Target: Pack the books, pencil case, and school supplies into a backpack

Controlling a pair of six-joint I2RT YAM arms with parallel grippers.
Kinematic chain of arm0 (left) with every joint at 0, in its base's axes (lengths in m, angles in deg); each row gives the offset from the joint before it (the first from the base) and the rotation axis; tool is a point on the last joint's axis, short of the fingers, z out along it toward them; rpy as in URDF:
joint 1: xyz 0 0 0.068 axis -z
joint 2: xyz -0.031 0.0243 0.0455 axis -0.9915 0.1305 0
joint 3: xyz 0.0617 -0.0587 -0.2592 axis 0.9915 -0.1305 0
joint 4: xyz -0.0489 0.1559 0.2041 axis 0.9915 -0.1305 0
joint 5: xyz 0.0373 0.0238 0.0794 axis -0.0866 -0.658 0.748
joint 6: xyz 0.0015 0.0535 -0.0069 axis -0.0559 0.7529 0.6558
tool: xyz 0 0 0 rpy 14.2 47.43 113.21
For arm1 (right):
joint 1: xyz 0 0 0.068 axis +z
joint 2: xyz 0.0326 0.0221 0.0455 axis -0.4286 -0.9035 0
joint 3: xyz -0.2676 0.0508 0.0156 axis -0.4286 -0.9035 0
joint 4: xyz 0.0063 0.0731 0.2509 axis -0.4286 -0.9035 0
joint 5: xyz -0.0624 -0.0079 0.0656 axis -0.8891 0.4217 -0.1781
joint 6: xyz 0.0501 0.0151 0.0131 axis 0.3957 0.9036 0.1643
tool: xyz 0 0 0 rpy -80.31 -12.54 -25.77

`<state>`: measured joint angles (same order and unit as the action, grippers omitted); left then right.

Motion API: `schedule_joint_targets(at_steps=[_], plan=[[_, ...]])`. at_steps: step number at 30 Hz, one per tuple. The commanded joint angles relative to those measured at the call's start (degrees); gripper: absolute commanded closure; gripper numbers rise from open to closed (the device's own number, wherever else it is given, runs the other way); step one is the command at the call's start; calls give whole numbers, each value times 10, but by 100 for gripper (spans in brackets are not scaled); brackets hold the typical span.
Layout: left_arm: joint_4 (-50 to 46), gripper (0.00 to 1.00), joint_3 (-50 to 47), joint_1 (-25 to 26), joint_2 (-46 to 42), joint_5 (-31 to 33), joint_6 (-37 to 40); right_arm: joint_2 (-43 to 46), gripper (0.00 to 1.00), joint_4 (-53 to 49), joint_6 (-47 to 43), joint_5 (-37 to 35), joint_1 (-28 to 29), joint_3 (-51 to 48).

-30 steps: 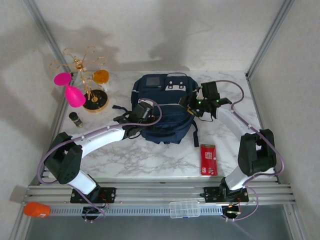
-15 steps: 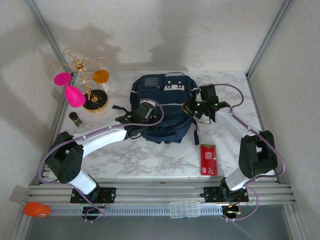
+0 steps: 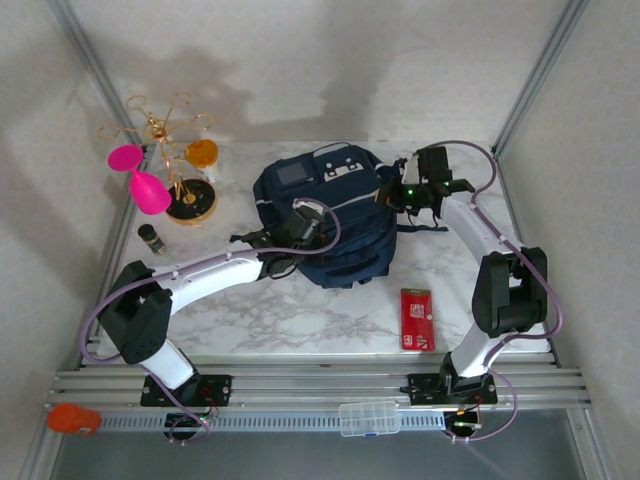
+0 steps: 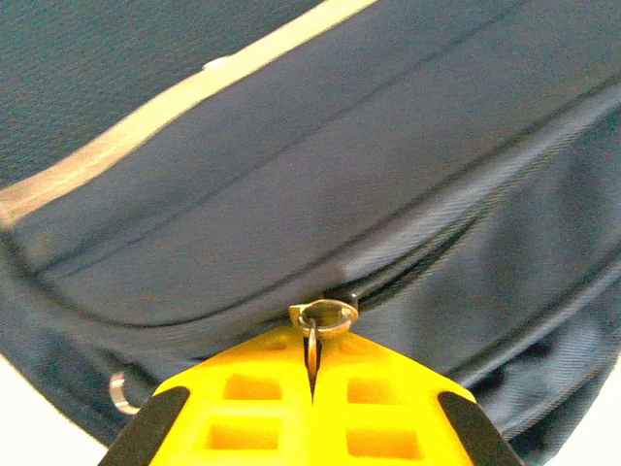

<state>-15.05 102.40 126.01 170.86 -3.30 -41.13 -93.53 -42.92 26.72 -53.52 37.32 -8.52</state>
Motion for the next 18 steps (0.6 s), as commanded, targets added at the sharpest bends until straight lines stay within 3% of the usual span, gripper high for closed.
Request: schedule_joint_targets(at_steps=[1,8,16,18], plan=[[-26,100,-33,-68,-26,25,54,-13,100,29,-38,-27,-18,25],[12,100,-38,-132,-35,-4,93,-26,100,27,-59,-3,-17,23],[14,100,-9,-144,-14,11,114,-34,100,31,-53,-9,-7,32],[19,93,-8,-144,-16,17,112,-33,100,27,-53,-9,-6,33]])
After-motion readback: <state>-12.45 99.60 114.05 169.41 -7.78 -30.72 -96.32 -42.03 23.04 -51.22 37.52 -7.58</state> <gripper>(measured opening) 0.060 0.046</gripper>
